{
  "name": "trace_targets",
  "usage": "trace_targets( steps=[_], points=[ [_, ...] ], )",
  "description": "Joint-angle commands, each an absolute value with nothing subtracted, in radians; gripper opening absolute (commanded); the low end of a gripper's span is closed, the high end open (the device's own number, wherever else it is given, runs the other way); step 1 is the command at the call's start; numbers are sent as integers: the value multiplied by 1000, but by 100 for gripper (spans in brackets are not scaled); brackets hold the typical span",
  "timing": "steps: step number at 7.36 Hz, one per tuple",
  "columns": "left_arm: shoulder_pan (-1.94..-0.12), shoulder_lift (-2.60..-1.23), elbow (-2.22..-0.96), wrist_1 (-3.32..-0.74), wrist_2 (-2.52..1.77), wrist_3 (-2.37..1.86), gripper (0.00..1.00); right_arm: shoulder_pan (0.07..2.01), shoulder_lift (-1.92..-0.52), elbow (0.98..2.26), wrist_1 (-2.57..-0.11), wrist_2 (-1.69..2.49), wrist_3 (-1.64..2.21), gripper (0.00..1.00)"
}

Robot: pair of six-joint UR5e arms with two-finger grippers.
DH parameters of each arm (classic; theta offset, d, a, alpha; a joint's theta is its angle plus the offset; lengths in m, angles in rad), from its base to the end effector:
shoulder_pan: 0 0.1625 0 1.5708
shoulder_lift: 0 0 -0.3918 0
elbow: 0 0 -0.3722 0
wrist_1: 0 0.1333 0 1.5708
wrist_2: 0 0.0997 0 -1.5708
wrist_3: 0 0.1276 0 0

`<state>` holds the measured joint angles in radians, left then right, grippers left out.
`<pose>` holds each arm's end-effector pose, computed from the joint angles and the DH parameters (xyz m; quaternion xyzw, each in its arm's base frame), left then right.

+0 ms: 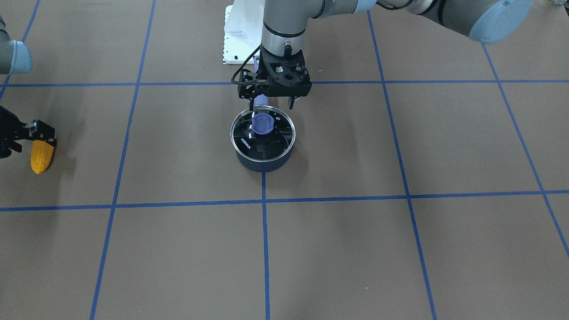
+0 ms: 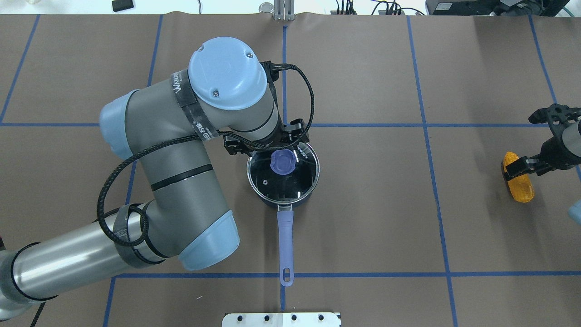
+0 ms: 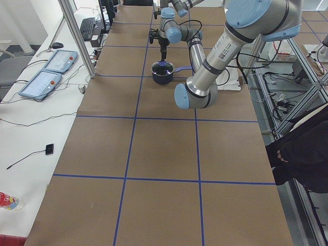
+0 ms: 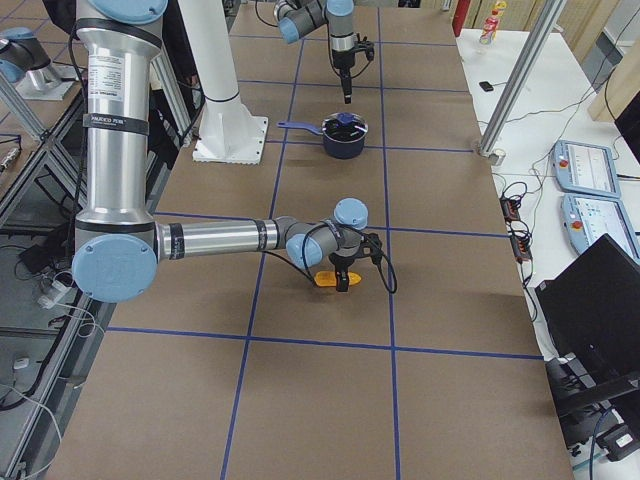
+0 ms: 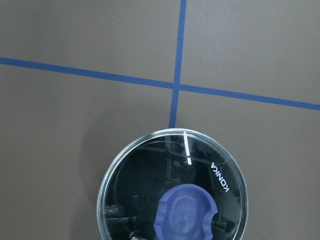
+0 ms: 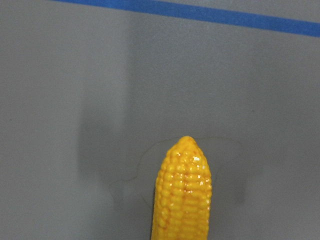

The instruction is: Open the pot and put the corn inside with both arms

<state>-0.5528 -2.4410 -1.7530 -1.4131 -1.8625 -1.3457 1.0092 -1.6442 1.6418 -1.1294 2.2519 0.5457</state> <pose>0.4954 -0.4191 0.0905 0.0411 0.4457 -0.0835 0.8903 -0.2086 -0.4310 0.6015 0.0032 -0.3852 -0.0800 0.9193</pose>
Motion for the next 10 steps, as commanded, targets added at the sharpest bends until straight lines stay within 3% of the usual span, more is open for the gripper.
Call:
trace_targets(
  steps=[1,4,10],
  points=[
    [-552,-2457,-1668,-1486,-1835,-1347,98,994,-1644,1638,-1129,2234,551,76],
    [-552,-2461,-1615,-1522,-1835,-1342,98,989,-1641,1640,-1129,2235,575,20],
    [-522,-2461,-1588,-1523,-1829,-1341,98,1023,-1615,1667,-1146,2285,574,17]
  ],
)
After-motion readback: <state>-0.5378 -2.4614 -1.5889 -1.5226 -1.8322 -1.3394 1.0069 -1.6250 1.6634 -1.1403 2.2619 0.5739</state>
